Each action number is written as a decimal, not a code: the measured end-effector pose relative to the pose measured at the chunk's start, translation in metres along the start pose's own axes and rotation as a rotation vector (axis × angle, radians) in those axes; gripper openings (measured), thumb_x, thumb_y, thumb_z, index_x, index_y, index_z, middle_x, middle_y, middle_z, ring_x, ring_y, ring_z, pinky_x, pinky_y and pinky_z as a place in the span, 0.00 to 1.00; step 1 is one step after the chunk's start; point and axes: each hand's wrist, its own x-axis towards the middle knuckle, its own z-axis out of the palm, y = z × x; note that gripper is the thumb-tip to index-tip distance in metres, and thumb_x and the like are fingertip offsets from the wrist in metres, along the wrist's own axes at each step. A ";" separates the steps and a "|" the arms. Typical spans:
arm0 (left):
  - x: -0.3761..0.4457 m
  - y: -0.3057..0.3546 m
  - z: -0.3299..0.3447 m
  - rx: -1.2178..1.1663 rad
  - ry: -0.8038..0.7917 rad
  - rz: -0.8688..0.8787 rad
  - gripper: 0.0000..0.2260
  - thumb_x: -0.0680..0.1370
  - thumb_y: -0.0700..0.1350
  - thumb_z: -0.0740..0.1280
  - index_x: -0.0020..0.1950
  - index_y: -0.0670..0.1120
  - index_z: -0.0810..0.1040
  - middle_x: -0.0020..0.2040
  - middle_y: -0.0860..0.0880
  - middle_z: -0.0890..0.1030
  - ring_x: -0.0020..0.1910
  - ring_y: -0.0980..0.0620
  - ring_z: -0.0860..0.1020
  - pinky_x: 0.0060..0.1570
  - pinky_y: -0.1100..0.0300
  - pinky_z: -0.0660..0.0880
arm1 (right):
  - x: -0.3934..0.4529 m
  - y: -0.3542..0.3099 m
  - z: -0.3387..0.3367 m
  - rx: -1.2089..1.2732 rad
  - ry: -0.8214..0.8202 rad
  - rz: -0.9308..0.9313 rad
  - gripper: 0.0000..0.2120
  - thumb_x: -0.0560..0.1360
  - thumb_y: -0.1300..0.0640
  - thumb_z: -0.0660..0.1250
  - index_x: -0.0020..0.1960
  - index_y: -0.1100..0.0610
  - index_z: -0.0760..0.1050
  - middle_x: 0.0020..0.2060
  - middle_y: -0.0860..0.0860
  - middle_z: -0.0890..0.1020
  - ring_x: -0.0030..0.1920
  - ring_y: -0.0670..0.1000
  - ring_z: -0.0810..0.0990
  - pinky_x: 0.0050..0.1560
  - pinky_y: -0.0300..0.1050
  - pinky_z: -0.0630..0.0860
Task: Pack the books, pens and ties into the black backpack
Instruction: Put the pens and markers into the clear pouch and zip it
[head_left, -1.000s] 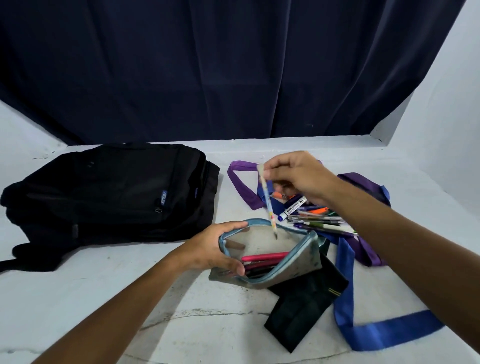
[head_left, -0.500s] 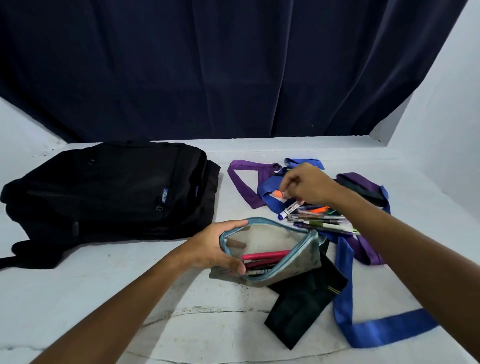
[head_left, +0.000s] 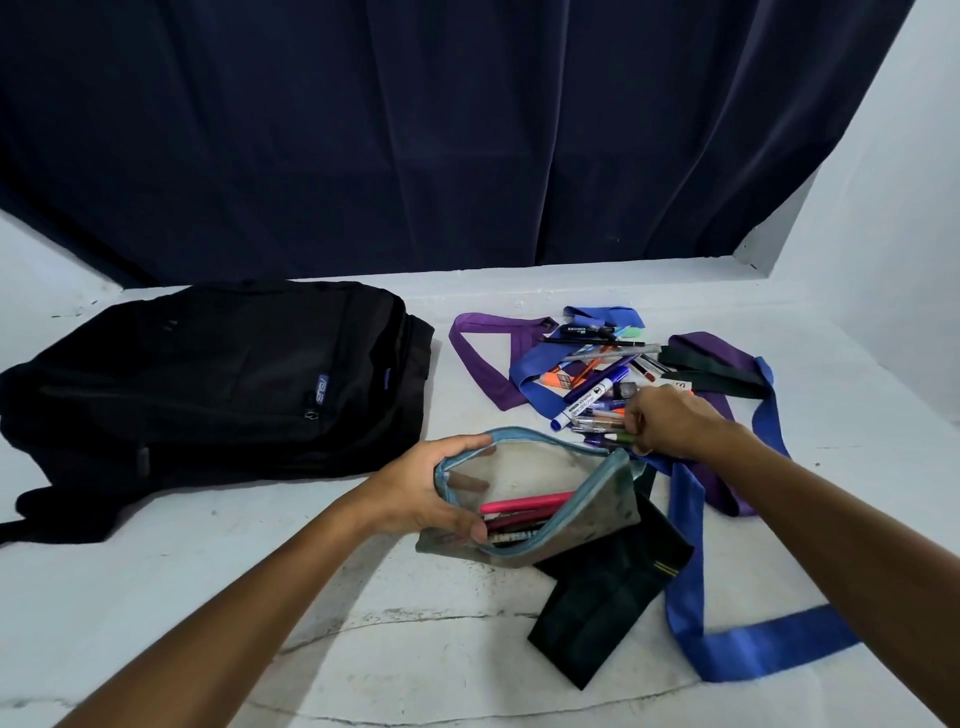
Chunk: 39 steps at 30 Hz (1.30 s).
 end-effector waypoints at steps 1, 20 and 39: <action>0.001 -0.001 0.000 0.009 0.002 -0.003 0.58 0.49 0.62 0.83 0.76 0.49 0.66 0.68 0.57 0.74 0.62 0.60 0.78 0.62 0.58 0.76 | -0.001 -0.001 0.000 -0.025 -0.005 -0.011 0.11 0.67 0.60 0.75 0.39 0.50 0.74 0.40 0.49 0.78 0.42 0.52 0.76 0.39 0.41 0.67; 0.001 0.000 -0.001 0.044 -0.002 -0.005 0.59 0.49 0.65 0.82 0.76 0.49 0.66 0.67 0.57 0.75 0.64 0.59 0.76 0.66 0.54 0.74 | -0.015 -0.011 -0.002 -0.435 0.068 -0.159 0.12 0.75 0.53 0.64 0.57 0.52 0.79 0.54 0.54 0.80 0.55 0.56 0.80 0.47 0.43 0.72; -0.001 -0.001 0.002 -0.029 0.011 0.000 0.54 0.49 0.60 0.83 0.73 0.50 0.69 0.63 0.54 0.80 0.61 0.58 0.79 0.63 0.57 0.76 | -0.045 -0.113 -0.048 0.171 -0.272 -0.495 0.04 0.72 0.63 0.72 0.46 0.60 0.84 0.33 0.45 0.83 0.35 0.40 0.79 0.39 0.38 0.75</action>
